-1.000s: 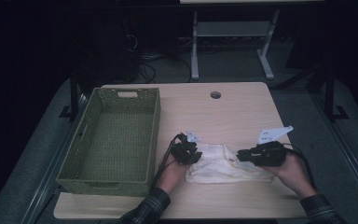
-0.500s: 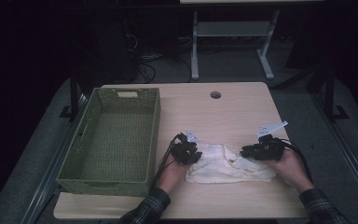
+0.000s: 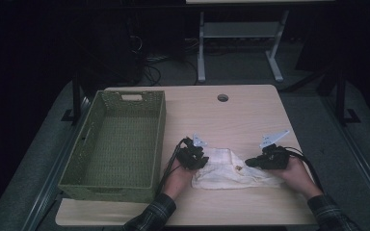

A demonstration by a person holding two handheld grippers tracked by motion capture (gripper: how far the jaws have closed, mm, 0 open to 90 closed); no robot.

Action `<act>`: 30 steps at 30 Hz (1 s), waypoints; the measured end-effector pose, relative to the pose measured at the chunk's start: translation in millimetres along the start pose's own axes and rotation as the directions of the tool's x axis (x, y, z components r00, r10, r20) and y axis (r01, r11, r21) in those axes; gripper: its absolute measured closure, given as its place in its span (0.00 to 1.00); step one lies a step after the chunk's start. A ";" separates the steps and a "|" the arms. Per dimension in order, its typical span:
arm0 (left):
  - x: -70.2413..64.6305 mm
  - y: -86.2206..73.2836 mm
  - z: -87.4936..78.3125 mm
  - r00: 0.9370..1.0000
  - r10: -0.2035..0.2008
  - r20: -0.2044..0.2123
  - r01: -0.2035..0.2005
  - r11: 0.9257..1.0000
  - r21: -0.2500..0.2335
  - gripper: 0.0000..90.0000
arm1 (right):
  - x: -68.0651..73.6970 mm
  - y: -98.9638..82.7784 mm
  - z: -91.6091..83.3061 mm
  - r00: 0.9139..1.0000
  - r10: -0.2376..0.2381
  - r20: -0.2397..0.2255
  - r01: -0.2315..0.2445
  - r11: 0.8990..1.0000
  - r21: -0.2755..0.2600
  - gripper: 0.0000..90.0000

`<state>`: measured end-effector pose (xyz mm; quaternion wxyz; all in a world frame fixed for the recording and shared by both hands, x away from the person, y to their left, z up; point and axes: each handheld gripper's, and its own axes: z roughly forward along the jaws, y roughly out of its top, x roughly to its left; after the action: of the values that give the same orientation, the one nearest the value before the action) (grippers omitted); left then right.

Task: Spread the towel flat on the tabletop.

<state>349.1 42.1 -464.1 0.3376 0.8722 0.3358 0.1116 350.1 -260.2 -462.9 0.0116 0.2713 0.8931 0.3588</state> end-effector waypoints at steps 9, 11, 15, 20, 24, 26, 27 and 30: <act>3.3 -0.4 -0.4 0.998 -0.053 0.037 0.053 0.999 -0.003 0.73 | -10.0 0.9 -28.2 0.996 0.045 0.076 -0.038 0.995 -0.094 1.00; 3.3 -0.4 -0.5 0.998 -0.051 0.037 0.051 0.999 -0.003 0.73 | -13.9 -1.1 -27.1 0.997 0.053 0.055 -0.048 0.995 -0.083 0.94; 2.6 -0.6 -0.4 0.998 -0.048 0.036 0.048 0.999 -0.005 0.74 | -13.6 -3.4 -19.5 0.997 0.071 0.009 -0.071 0.997 -0.042 0.86; 2.4 -1.0 -0.2 0.999 -0.038 0.033 0.038 0.999 -0.008 0.74 | -11.6 -9.3 -11.5 0.998 0.064 -0.017 -0.064 0.998 0.025 0.88; 0.4 -0.8 -0.2 0.999 -0.025 0.020 0.025 1.000 -0.004 0.74 | -8.6 -10.7 -10.2 0.998 0.057 -0.032 -0.057 0.998 0.030 0.96; -0.1 -0.7 -0.1 0.999 -0.026 0.018 0.026 1.000 -0.005 0.74 | -8.2 -10.3 -12.5 0.999 0.048 -0.007 -0.048 0.999 0.024 0.97; 0.2 -0.7 -0.2 0.999 -0.025 0.019 0.025 1.000 -0.004 0.74 | -8.4 -10.0 -14.8 0.999 0.046 0.005 -0.046 0.999 0.014 0.97; 0.0 -0.7 -0.1 0.999 -0.028 0.020 0.029 1.000 -0.005 0.73 | -11.2 -9.2 -23.9 0.998 0.050 0.028 -0.049 0.998 -0.033 0.98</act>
<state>348.7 42.5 -464.5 0.3448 0.8676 0.3445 0.0988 350.1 -286.4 -453.0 0.0197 0.2983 0.8798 0.3696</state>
